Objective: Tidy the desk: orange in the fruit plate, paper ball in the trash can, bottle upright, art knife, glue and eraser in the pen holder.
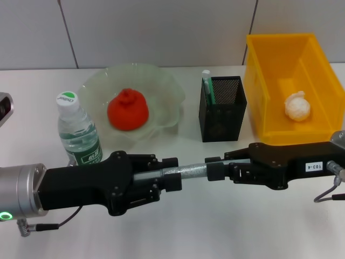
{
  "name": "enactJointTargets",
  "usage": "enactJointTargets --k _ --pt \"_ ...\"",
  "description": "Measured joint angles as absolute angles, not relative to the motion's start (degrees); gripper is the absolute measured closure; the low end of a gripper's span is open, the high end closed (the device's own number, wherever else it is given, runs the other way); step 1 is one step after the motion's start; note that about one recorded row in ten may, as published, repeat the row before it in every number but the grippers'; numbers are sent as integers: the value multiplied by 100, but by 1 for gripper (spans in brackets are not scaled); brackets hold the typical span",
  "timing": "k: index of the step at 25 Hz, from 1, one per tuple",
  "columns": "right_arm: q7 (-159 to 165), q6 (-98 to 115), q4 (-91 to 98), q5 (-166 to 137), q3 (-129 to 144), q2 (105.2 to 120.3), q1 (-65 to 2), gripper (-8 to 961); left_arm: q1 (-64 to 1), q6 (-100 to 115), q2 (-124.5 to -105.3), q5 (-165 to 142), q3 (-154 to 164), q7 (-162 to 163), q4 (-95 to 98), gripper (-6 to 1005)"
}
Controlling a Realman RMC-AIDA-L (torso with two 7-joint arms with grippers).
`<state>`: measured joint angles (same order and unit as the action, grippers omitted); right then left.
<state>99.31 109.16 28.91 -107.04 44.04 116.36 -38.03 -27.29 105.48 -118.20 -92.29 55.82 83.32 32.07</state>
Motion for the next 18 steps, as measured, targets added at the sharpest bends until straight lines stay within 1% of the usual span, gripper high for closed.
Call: enactJointTargets --k 3,8,15,17,18 --pt "9925 10912 2892 -10695 4404 11643 -3785 793 -2684 10576 -11817 -9229 5583 8332 3228 715" --pt "9911 10912 2892 -10695 4403 11649 -3784 788 -2671 10586 -11815 -9229 5582 8332 3242 497" --pt "9846 10921 2903 -10699 4386 11659 -3741 782 -2661 10588 -11810 -9228 5563 8332 3250 259" --pt "9813 10941 2928 -10686 4355 11648 -3689 780 -2654 10588 -11801 -9228 5544 8332 3252 207" --pt "9779 10976 2942 -10664 4342 11620 -3650 779 -2642 10588 -11785 -9228 5538 8330 3254 180"
